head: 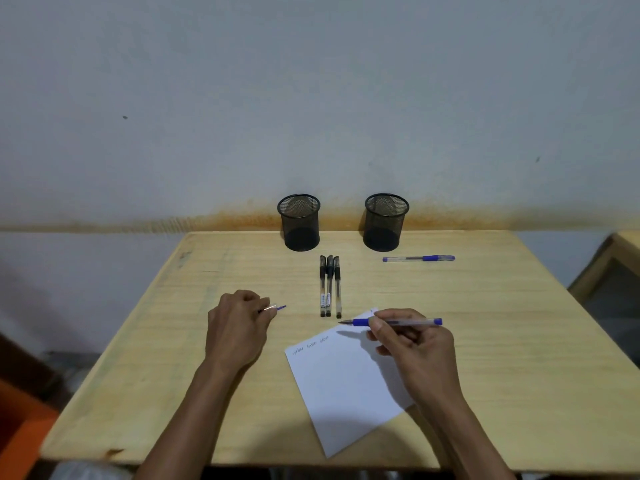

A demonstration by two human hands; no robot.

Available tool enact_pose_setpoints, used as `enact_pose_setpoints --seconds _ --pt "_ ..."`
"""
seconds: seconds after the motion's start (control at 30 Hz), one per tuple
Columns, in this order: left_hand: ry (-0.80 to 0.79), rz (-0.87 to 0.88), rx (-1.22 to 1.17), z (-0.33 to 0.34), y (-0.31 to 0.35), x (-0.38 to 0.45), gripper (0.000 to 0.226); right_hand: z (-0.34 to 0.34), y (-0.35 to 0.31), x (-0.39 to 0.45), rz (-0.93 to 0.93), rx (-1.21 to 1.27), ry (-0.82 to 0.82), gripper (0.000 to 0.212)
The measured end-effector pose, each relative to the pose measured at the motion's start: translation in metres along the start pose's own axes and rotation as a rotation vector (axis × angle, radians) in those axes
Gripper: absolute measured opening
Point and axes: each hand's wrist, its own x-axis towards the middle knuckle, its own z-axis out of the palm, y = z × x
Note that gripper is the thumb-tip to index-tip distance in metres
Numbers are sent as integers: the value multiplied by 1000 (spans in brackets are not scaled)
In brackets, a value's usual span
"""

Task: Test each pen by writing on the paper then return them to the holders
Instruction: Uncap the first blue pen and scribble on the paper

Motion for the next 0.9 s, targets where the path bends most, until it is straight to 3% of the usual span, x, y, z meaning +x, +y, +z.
enact_pose_setpoints --seconds 0.1,0.17,0.27,0.37,0.53,0.9 --pt "-33 -45 -75 -5 3 -6 48 3 -3 -3 16 37 -16 5" --pt "17 -34 -149 -10 9 -17 55 5 -5 -4 44 78 -29 6" --pt "11 89 -236 -10 24 -42 48 10 -5 -4 50 62 -50 9" --pt "-146 232 -185 0 30 -61 53 18 0 -1 3 -69 -61 18" --pt "-263 261 -44 8 26 -67 62 28 8 5 0 -220 -162 13" --pt "-90 407 -48 16 19 -70 50 36 15 22 31 -361 -200 14"
